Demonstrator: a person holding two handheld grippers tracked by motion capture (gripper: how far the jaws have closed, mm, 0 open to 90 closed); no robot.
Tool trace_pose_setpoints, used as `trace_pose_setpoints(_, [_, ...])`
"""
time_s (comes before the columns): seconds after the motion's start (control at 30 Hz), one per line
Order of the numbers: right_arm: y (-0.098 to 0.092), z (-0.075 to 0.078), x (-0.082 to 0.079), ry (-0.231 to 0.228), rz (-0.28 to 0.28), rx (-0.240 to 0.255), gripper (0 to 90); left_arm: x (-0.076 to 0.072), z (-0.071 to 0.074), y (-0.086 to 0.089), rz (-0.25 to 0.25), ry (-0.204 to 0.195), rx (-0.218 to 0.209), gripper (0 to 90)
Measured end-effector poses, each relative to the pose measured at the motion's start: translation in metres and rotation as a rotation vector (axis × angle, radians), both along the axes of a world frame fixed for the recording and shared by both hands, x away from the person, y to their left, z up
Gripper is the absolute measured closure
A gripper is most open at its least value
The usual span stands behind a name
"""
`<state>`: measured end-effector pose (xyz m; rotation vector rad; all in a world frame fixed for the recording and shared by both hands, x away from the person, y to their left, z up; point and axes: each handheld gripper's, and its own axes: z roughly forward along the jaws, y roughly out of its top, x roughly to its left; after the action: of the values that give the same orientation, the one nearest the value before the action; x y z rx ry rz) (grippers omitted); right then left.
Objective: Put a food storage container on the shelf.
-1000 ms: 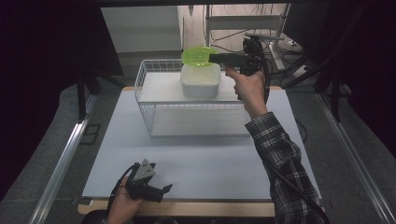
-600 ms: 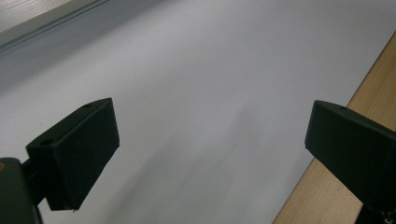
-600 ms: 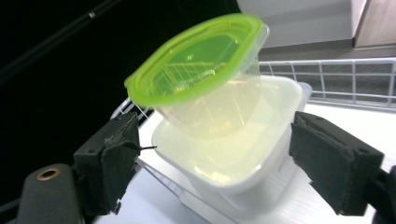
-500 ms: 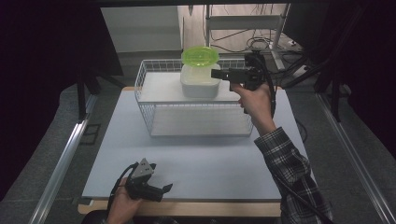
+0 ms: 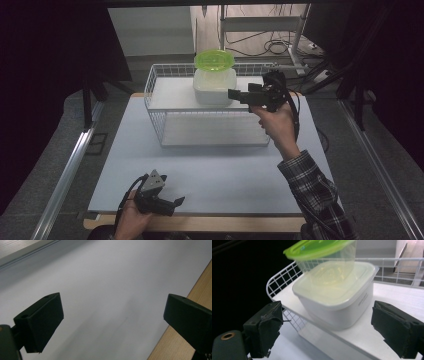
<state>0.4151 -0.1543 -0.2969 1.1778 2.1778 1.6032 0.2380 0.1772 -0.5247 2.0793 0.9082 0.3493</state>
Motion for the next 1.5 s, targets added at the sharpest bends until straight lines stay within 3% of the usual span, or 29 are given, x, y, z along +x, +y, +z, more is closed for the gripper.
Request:
trace_pose_setpoints(0.17, [0.0, -0.012, -0.008, -0.021, 0.021, -0.031, 9.6, 0.0, 0.0, 0.0, 0.0, -0.002, 0.004, 2.6])
trace_pose_setpoints(1.1, [-0.02, -0.09, -0.039, -0.054, 0.076, -0.074, 3.1, -0.001, 0.0, -0.001, -0.005, -0.007, 0.025, 2.7])
trace_pose_setpoints(1.5, [-0.031, -0.109, -0.057, -0.078, 0.091, -0.113, 0.0, -0.002, 0.0, -0.002, -0.014, -0.028, 0.045, 2.7])
